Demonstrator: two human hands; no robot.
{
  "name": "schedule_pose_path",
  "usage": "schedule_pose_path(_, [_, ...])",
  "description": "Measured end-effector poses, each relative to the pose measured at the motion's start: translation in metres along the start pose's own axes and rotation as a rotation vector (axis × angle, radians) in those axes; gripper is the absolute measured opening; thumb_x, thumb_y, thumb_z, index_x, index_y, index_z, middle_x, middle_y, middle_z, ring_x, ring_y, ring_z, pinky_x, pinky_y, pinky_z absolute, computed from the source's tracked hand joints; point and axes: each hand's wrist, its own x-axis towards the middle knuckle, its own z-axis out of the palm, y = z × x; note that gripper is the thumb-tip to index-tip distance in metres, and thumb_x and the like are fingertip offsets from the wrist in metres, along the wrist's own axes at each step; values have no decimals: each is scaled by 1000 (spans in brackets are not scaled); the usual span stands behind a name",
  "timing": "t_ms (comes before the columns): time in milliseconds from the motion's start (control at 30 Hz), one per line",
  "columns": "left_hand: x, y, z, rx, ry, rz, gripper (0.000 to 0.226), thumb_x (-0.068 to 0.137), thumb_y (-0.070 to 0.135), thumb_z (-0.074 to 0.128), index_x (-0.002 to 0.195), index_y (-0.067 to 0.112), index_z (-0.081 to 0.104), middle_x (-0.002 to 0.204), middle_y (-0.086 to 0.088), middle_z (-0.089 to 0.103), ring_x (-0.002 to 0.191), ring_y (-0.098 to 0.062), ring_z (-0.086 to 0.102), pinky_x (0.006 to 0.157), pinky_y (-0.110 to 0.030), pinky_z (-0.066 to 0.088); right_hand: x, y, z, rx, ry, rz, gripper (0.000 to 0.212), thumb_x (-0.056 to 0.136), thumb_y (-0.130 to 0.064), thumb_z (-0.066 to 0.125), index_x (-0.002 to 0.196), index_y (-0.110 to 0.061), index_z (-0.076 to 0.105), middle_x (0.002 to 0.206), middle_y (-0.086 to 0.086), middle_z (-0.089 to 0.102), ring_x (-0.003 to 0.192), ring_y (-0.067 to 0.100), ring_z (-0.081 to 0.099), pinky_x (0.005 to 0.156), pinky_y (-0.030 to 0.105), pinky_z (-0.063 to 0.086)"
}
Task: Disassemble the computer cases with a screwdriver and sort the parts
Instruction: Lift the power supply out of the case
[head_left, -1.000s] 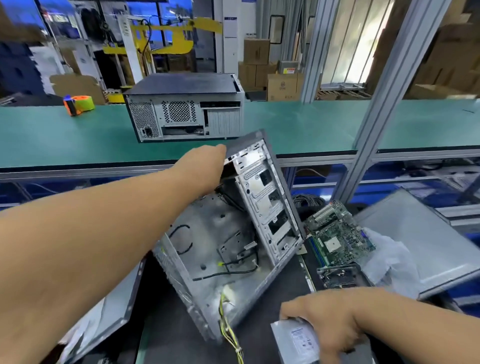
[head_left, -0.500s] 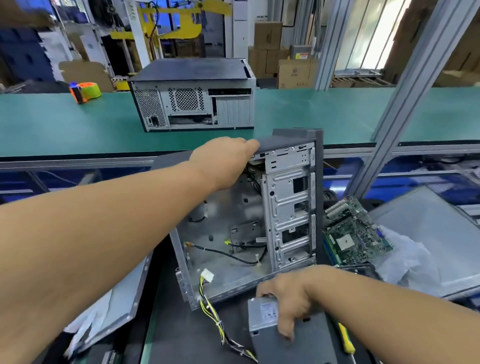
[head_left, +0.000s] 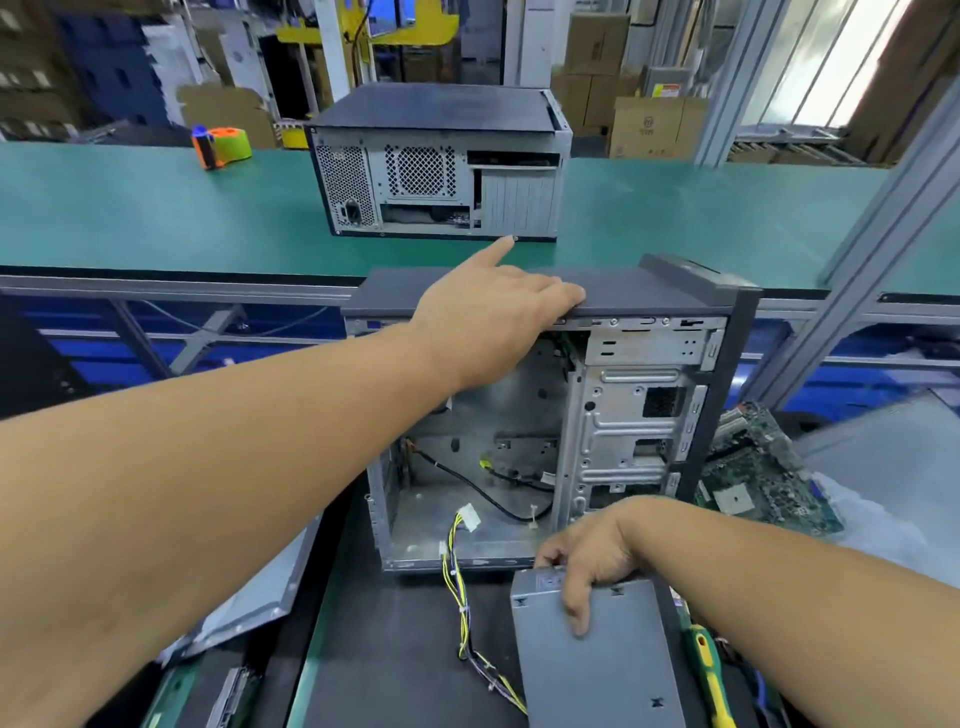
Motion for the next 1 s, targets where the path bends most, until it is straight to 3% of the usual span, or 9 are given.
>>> schedule_pose_path(67, [-2,-1,3,12,20,8,66,89,0,45,152,20,46,145,-2,61,125,-27,63,127,-54,18,7,-2,-10,-7,4,-24,55,61,-25,90,107,-22,59,106,2,69,96,25,68,90,48,60])
schedule_pose_path(133, [-3,-4,5,28,34,16,66,89,1,46,152,22,47,147,-1,60,129,-25,62,126,-53,21,14,-4,-17,19,5,-46,54,58,-25,91,101,-25,58,107,2,69,99,28,68,97,57,56])
schedule_pose_path(233, [-6,-9,12,35,62,19,60,94,6,46,151,24,49,148,0,60,130,-23,61,123,-52,26,24,-5,-30,63,-13,-72,57,55,-24,91,102,-26,57,104,2,70,96,26,69,94,54,56])
schedule_pose_path(400, [-12,-15,23,54,128,8,51,98,9,50,146,26,55,143,3,64,125,-22,65,115,-49,37,40,-8,-49,103,-64,-87,52,67,-15,87,109,-23,57,112,5,72,99,28,70,92,47,57])
schedule_pose_path(700, [-19,-11,32,27,129,-47,54,98,10,49,149,27,52,149,2,59,133,-24,59,115,-46,36,54,-6,-68,75,-117,-92,60,71,-14,83,125,-16,57,111,1,74,98,24,73,77,38,61])
schedule_pose_path(867, [-21,-5,28,-20,108,-128,58,97,8,46,151,29,51,152,3,56,138,-23,55,113,-43,37,55,-5,-67,114,-145,-84,55,70,-11,83,120,-19,59,121,13,72,110,37,68,103,64,49])
schedule_pose_path(1000, [-32,8,28,-27,120,-175,63,94,16,28,153,28,48,155,4,52,143,-21,50,109,-41,39,45,-2,-60,151,-90,-92,57,66,-17,85,117,-19,60,121,13,72,103,32,70,96,54,56])
